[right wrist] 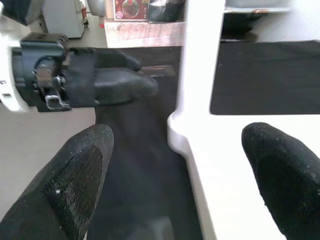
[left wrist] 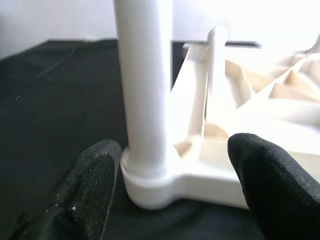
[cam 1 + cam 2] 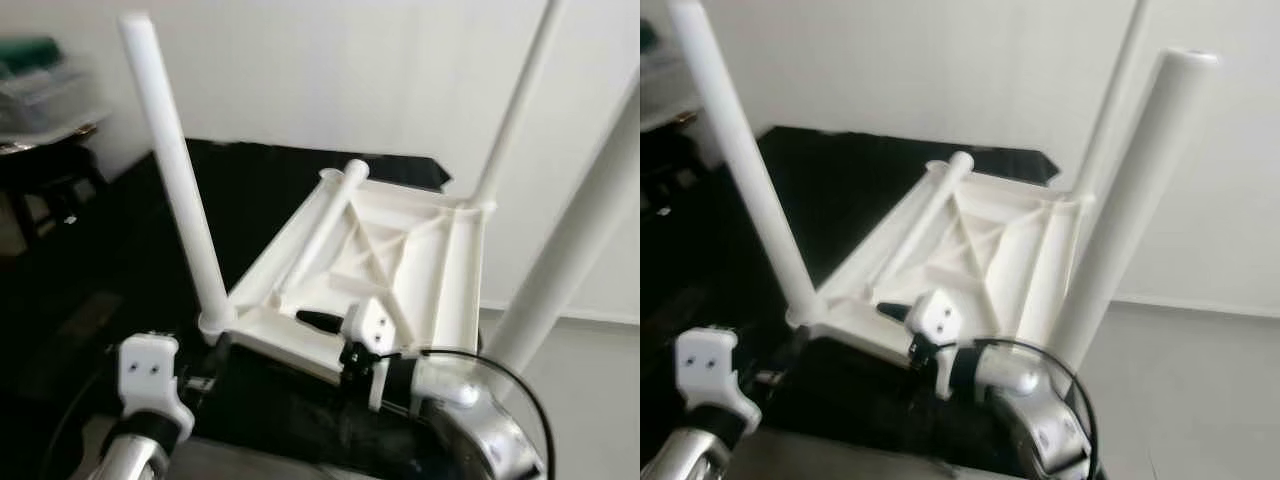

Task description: Building children table

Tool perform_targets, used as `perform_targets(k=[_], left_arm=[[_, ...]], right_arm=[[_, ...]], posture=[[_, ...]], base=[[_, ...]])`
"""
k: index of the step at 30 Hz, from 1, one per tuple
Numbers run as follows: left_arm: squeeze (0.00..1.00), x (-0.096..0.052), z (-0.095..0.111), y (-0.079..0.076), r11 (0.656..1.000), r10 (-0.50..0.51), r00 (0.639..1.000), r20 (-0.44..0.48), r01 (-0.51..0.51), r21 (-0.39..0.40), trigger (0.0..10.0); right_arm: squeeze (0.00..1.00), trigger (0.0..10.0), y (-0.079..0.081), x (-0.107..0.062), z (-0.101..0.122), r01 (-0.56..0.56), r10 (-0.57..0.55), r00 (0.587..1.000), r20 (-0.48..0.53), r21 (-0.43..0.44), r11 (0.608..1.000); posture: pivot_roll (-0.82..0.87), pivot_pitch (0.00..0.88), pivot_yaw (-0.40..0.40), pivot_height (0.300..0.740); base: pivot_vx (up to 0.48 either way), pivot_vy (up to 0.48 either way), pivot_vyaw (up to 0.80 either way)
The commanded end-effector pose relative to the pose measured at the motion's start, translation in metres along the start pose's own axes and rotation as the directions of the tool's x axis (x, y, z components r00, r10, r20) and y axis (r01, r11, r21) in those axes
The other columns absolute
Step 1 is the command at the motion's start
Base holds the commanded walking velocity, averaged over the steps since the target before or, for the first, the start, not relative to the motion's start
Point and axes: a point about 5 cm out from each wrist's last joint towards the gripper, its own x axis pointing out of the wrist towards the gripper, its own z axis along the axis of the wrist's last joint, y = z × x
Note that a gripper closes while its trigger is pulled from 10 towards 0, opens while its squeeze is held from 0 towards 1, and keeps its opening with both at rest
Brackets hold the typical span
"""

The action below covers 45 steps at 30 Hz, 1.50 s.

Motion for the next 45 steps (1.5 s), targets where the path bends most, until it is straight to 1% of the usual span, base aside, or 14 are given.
perform_targets(k=[1, 5, 9, 12, 15, 20, 23, 27, 30, 34, 36, 38, 42, 45], left_arm=[[0.00, -0.0009, -0.0026, 0.0048, 1.000, 0.015, 1.000, -0.019, -0.015, 0.007, 10.0], [0.00, -0.0013, -0.0017, 0.0061, 0.999, 0.027, 1.000, -0.006, -0.027, -0.022, 10.0], [0.00, -0.0003, -0.0025, 0.0090, 0.999, 0.032, 0.999, -0.018, -0.033, -0.015, 10.0], [0.00, 0.0002, -0.0048, 0.0126, 0.998, 0.052, 0.998, -0.039, -0.053, -0.032, 10.0], [0.00, 0.0003, -0.0069, 0.0136, 0.998, 0.053, 0.997, -0.058, -0.054, -0.024, 10.0], [0.00, -0.0003, -0.0068, 0.0121, 0.999, 0.042, 0.998, -0.054, -0.043, -0.023, 10.0], [0.00, -0.0007, -0.0060, 0.0122, 0.998, 0.047, 0.998, -0.041, -0.048, -0.040, 10.0], [0.00, -0.0001, -0.0060, 0.0114, 0.999, 0.038, 0.998, -0.048, -0.040, -0.029, 10.0], [0.00, 0.0005, -0.0075, 0.0111, 0.999, 0.038, 0.997, -0.071, -0.040, -0.033, 10.0], [0.00, 0.0011, -0.0081, 0.0106, 0.999, 0.039, 0.996, -0.075, -0.042, -0.035, 10.0], [0.00, 0.0017, -0.0087, 0.0103, 0.998, 0.040, 0.996, -0.079, -0.043, -0.037, 10.0], [0.00, 0.0024, -0.0091, 0.0097, 0.999, 0.032, 0.996, -0.083, -0.034, -0.028, 10.0], [0.00, 0.0027, -0.0097, 0.0095, 0.999, 0.030, 0.996, -0.089, -0.032, -0.019, 10.0], [0.00, 0.0034, -0.0106, 0.0093, 1.000, 0.022, 0.995, -0.095, -0.022, 0.005, 10.0]], right_arm=[[0.00, 10.0, 0.0025, 0.0022, 0.0022, -0.018, 0.017, 1.000, 0.015, 0.013, 1.000], [0.00, 10.0, 0.0031, 0.0017, 0.0023, -0.039, 0.039, 0.999, 0.013, 0.020, 0.999], [0.00, 10.0, 0.0034, 0.0016, 0.0030, -0.064, 0.064, 0.998, 0.009, 0.024, 0.998], [0.00, 10.0, 0.0036, 0.0017, 0.0032, -0.069, 0.068, 0.998, 0.007, 0.025, 0.997], [0.00, 10.0, 0.0037, 0.0013, 0.0033, -0.067, 0.067, 0.998, 0.001, 0.018, 0.998], [0.00, 10.0, 0.0040, 0.0004, 0.0038, -0.064, 0.064, 0.998, -0.003, 0.009, 0.998], [0.00, 10.0, 0.0042, -0.0001, 0.0040, -0.066, 0.066, 0.998, -0.004, 0.005, 0.998], [0.00, 10.0, 0.0034, -0.0012, 0.0041, -0.066, 0.066, 0.998, -0.008, 0.000, 0.998], [0.00, 10.0, 0.0024, -0.0022, 0.0040, -0.059, 0.059, 0.998, -0.010, -0.001, 0.998], [0.00, 10.0, 0.0013, -0.0032, 0.0039, -0.048, 0.048, 0.999, -0.010, -0.002, 0.999], [0.00, 10.0, -0.0018, -0.0044, 0.0034, -0.011, 0.011, 1.000, -0.004, 0.007, 1.000], [0.00, 10.0, -0.0035, -0.0051, 0.0032, 0.010, -0.010, 1.000, 0.001, 0.015, 1.000], [0.00, 10.0, -0.0037, -0.0052, 0.0030, 0.014, -0.014, 1.000, 0.003, 0.017, 1.000], [0.00, 10.0, -0.0040, -0.0050, 0.0020, 0.019, -0.019, 1.000, 0.005, 0.027, 0.999]], posture=[[0.01, 0.044, -0.021, 0.740], [0.01, 0.044, -0.022, 0.740], [0.01, 0.043, -0.024, 0.740], [0.01, 0.042, -0.023, 0.740], [0.00, 0.042, -0.018, 0.740], [0.00, 0.042, -0.016, 0.740], [0.00, 0.042, -0.016, 0.740], [-0.01, 0.044, -0.019, 0.740], [-0.02, 0.046, -0.026, 0.740], [-0.03, 0.047, -0.027, 0.740], [-0.03, 0.048, -0.026, 0.740], [-0.03, 0.047, -0.026, 0.740], [-0.03, 0.047, -0.024, 0.740], [-0.03, 0.040, -0.022, 0.740]], base=[[0.000, -0.480, 0.00], [0.000, -0.120, 0.00], [0.000, 0.000, 0.00], [0.000, 0.000, 0.00], [0.000, 0.480, 0.00], [0.000, 0.480, 0.00], [0.000, 0.334, 0.00], [0.000, 0.000, 0.00], [0.000, 0.000, 0.00], [0.000, 0.000, 0.00], [0.000, 0.000, 0.00], [0.000, 0.000, 0.00], [0.000, 0.000, 0.00], [0.000, 0.000, 0.00]])
